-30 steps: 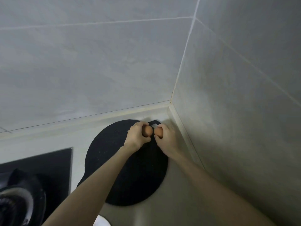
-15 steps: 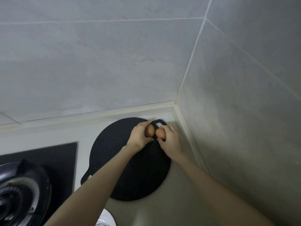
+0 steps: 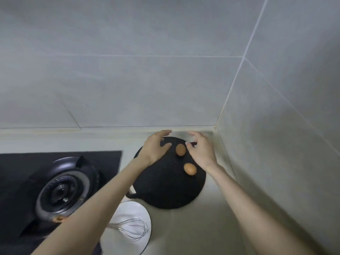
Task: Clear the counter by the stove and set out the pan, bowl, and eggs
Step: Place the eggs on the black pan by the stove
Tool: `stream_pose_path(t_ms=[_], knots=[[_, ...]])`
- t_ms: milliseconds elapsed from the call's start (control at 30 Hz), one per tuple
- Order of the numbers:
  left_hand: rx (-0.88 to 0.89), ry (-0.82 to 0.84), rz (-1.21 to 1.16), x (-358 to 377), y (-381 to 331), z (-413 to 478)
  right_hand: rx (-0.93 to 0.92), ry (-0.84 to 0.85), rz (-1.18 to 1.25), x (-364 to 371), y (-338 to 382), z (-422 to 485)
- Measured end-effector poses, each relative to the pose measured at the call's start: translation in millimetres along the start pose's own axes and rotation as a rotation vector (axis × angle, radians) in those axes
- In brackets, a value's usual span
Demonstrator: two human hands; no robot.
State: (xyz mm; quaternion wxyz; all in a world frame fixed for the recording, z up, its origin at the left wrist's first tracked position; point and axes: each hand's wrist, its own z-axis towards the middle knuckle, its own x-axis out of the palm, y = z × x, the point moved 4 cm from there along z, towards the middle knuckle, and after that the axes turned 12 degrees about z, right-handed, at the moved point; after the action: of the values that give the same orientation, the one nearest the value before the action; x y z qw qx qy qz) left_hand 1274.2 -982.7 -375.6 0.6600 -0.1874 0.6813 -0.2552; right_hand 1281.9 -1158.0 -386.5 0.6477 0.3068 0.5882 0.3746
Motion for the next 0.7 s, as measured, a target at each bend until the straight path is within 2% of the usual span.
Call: stream_pose_path(t_ms=[200,333,500,700], knots=[[-0.069,-0.194,-0.005,-86.3,11.9,-89.9,-0.086,0.135,0.064,16.1,67.6,-38.5],[-0.138,-0.286,0.011,-123.1,18.3,-162.4,-0.15,0.233,-0.069,33.3,72.3,-73.6],[-0.191,-0.344,0.064,-144.4,23.9,-243.5,-0.004,0.429,-0.278,58.7,41.1,-107.9],[-0.268,-0.332,0.059,-141.5,38.6,-287.8,0.091,0.525,-0.392,85.5,14.9,-123.7]])
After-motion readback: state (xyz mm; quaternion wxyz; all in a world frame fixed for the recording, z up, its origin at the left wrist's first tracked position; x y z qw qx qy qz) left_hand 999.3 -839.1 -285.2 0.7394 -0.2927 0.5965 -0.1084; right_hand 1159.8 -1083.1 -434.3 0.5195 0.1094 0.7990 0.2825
